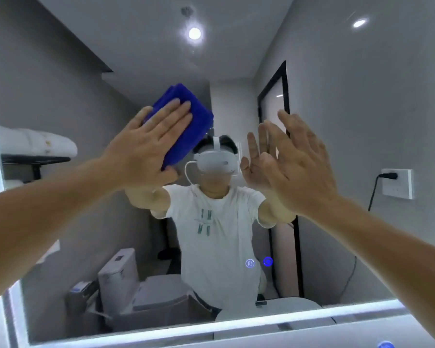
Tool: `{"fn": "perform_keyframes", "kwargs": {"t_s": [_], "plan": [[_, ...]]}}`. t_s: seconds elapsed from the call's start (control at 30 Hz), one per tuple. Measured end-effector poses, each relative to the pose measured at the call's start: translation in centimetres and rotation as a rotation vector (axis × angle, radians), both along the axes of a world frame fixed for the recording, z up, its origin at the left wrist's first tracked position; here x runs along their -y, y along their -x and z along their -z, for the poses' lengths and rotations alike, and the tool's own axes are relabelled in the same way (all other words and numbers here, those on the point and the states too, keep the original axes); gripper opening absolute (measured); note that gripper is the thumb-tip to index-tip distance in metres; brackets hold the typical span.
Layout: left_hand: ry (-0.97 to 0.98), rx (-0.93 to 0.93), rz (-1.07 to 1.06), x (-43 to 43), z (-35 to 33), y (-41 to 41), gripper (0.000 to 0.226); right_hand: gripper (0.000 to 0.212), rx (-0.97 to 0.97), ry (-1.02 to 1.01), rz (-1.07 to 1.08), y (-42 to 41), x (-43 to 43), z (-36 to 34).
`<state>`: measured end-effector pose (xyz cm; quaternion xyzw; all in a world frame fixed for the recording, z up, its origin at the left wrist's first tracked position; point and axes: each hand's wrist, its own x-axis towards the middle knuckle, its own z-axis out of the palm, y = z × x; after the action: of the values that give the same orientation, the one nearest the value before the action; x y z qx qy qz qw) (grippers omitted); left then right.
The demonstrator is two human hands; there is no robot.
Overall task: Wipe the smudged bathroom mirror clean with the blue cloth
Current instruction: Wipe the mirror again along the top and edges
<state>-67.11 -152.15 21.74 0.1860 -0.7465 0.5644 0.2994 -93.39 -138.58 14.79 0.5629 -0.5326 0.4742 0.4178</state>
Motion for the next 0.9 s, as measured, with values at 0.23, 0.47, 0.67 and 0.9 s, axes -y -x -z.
{"fn": "perform_keyframes", "kwargs": {"t_s": [0.23, 0.47, 0.67, 0.9], "plan": [[-0.169, -0.31, 0.045, -1.1, 10.7, 4.0, 0.101, 0.05, -0.015, 0.045, -0.035, -3.3, 2.3, 0.2], [0.061, 0.607, 0.004, 0.9, 6.1, -1.3, 0.085, 0.059, -0.061, -0.037, -0.043, -4.1, 1.9, 1.0], [-0.131, -0.229, -0.051, 0.3, -6.7, -0.9, 0.098, 0.057, 0.026, 0.068, -0.072, -5.3, 2.9, -2.6], [-0.094, -0.053, 0.1, -0.4, 9.4, 2.9, 0.099, 0.06, 0.03, 0.072, -0.078, -6.4, 2.2, -3.9]]}}
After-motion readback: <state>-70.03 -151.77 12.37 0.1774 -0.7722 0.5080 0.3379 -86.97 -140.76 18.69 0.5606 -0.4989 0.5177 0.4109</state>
